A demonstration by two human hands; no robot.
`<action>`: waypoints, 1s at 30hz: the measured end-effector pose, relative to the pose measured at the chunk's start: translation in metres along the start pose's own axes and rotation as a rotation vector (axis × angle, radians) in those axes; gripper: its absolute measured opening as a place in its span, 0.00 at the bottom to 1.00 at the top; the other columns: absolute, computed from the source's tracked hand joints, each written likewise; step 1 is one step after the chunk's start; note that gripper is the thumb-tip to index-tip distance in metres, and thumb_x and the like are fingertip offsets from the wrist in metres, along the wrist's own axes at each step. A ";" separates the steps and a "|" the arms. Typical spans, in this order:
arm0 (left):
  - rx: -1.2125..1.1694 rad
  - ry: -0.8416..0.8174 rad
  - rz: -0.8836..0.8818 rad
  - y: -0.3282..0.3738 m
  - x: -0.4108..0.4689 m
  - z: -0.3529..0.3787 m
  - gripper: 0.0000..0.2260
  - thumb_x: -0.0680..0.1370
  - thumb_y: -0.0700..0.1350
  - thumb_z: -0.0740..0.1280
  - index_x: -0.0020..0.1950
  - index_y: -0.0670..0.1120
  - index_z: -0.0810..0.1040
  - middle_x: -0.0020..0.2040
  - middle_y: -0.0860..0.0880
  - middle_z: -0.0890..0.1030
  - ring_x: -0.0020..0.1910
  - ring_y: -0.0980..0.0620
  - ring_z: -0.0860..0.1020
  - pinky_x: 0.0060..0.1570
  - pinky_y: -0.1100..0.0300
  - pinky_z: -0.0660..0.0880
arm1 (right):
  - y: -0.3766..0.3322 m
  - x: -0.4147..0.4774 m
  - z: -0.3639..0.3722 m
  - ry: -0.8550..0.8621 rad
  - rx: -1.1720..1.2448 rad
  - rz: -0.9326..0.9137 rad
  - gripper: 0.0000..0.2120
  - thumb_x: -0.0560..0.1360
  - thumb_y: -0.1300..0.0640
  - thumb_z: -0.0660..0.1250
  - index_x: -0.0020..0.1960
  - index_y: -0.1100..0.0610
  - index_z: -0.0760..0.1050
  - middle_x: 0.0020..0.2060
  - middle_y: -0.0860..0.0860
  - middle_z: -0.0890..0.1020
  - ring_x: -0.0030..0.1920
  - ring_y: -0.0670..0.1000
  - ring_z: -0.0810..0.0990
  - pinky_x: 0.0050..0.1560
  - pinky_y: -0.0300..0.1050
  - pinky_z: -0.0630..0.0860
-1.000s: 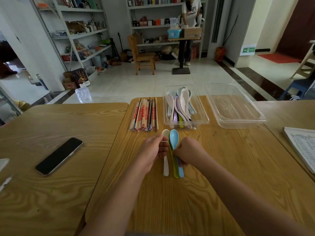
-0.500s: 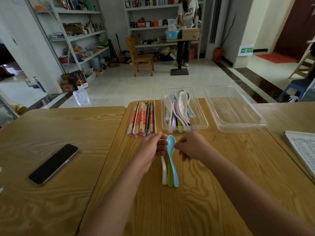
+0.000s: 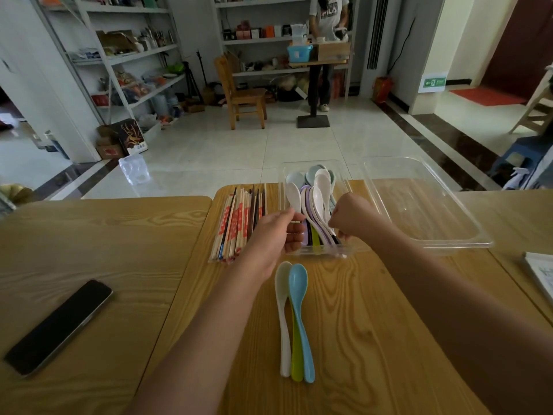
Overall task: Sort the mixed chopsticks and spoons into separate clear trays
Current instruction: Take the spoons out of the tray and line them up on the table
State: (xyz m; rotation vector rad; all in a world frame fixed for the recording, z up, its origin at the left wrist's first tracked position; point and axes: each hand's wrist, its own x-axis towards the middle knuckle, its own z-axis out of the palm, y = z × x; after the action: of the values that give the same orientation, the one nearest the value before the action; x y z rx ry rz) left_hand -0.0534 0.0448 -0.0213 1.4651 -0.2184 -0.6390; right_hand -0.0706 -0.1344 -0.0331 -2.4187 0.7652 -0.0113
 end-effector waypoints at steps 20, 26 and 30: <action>-0.049 0.024 0.033 0.001 -0.010 -0.006 0.13 0.84 0.48 0.58 0.53 0.41 0.79 0.40 0.47 0.80 0.38 0.51 0.78 0.40 0.59 0.75 | -0.010 -0.013 -0.023 0.014 0.163 0.005 0.11 0.74 0.60 0.73 0.41 0.68 0.79 0.26 0.56 0.79 0.20 0.48 0.74 0.28 0.41 0.74; -0.153 0.096 0.023 -0.031 -0.073 -0.024 0.13 0.84 0.47 0.58 0.52 0.41 0.79 0.40 0.46 0.82 0.39 0.51 0.79 0.40 0.58 0.77 | 0.009 -0.133 -0.013 0.018 0.382 -0.034 0.09 0.76 0.54 0.71 0.42 0.59 0.81 0.29 0.57 0.80 0.24 0.47 0.73 0.30 0.42 0.74; -0.105 0.117 -0.058 -0.061 -0.099 -0.030 0.13 0.83 0.47 0.59 0.52 0.41 0.79 0.40 0.45 0.82 0.38 0.52 0.79 0.39 0.59 0.77 | 0.025 -0.182 0.025 -0.074 0.367 0.052 0.09 0.77 0.51 0.70 0.42 0.56 0.81 0.28 0.51 0.79 0.25 0.45 0.72 0.28 0.38 0.72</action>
State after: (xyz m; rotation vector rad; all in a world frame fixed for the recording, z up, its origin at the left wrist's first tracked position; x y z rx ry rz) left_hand -0.1358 0.1238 -0.0603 1.4069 -0.0507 -0.6005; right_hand -0.2310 -0.0414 -0.0376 -2.0400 0.7223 -0.0375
